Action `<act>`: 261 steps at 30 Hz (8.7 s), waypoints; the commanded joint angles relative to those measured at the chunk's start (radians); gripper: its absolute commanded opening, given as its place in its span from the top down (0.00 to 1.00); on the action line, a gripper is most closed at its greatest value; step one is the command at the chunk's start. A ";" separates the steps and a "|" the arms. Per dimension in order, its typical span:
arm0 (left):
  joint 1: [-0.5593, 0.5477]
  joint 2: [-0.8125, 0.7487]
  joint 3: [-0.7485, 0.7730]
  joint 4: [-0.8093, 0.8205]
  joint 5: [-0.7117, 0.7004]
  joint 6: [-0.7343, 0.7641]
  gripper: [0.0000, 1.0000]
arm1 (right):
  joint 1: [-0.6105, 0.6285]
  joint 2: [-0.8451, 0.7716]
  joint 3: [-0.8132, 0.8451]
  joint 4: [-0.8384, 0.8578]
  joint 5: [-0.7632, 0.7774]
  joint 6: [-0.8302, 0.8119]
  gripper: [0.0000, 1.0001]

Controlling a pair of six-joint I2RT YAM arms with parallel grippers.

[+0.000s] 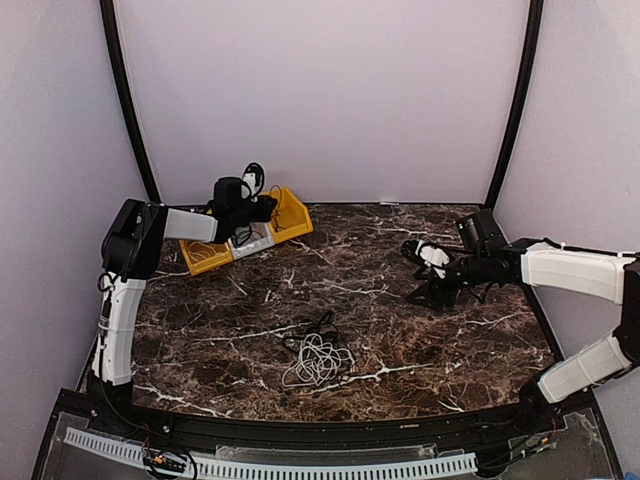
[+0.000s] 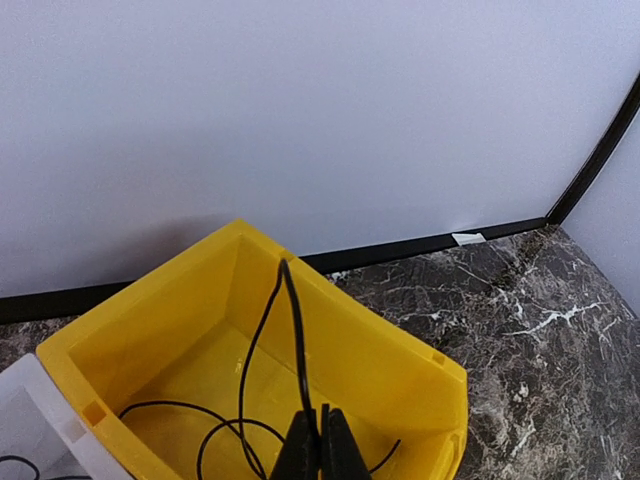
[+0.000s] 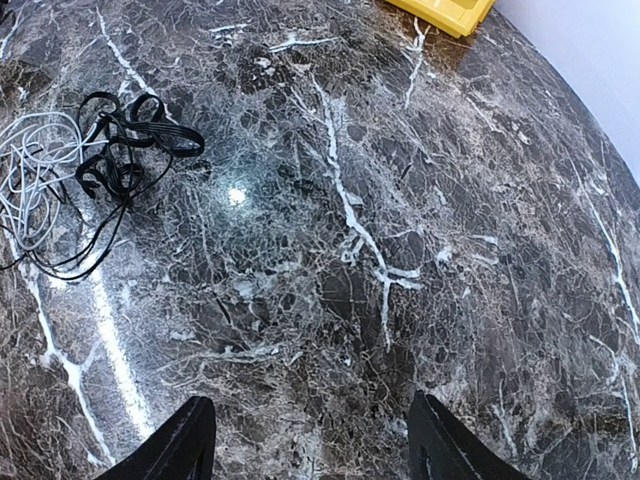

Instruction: Untangle the cables

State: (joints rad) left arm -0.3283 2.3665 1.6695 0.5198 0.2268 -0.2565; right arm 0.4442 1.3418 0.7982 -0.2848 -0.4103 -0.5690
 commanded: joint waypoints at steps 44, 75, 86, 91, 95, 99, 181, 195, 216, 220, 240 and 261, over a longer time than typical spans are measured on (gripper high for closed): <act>-0.300 -0.777 -0.478 -0.413 0.176 0.202 0.62 | -0.005 -0.005 0.016 -0.002 -0.007 -0.021 0.33; -0.196 -0.662 -0.365 -0.778 -0.021 0.026 0.60 | 0.380 0.648 0.586 -0.102 0.104 -0.164 0.43; -0.193 -0.689 -0.376 -0.758 -0.006 0.033 0.61 | 0.387 0.702 0.654 -0.129 0.031 -0.139 0.90; -0.193 -0.693 -0.393 -0.724 0.038 0.046 0.61 | 0.387 0.606 0.672 -0.186 0.049 -0.119 1.00; -0.194 -0.762 -0.503 -0.561 0.152 0.074 0.60 | 0.387 0.484 0.689 -0.242 0.041 -0.093 1.00; -0.210 -0.917 -0.699 -0.223 0.241 0.093 0.59 | 0.387 0.411 0.711 -0.281 0.067 -0.053 1.00; -0.707 -0.685 -0.756 0.446 -0.350 0.020 0.47 | 0.245 0.190 0.786 -0.278 -0.107 0.076 1.00; -0.707 -0.645 -0.719 0.457 -0.262 0.143 0.88 | 0.258 0.189 0.759 -0.274 -0.145 0.086 1.00; -0.695 -0.809 -0.845 0.492 -0.454 0.094 1.00 | 0.235 0.244 0.316 -0.045 -0.177 0.156 0.30; -0.694 -0.833 -0.866 0.501 -0.478 0.085 1.00 | 0.240 0.342 0.289 0.010 -0.123 0.161 0.27; -0.655 -0.907 -0.588 0.228 -0.460 0.183 1.00 | 0.228 0.591 0.336 -0.017 0.027 0.230 1.00; -0.548 -0.813 -0.187 -0.159 -0.371 0.149 1.00 | 0.169 0.461 0.385 -0.157 0.020 0.172 0.62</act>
State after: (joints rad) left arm -0.8921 1.5177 1.5051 0.4507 -0.1871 -0.0341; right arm 0.6289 1.8946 1.1366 -0.3454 -0.3969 -0.3607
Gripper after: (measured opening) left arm 0.025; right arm 0.297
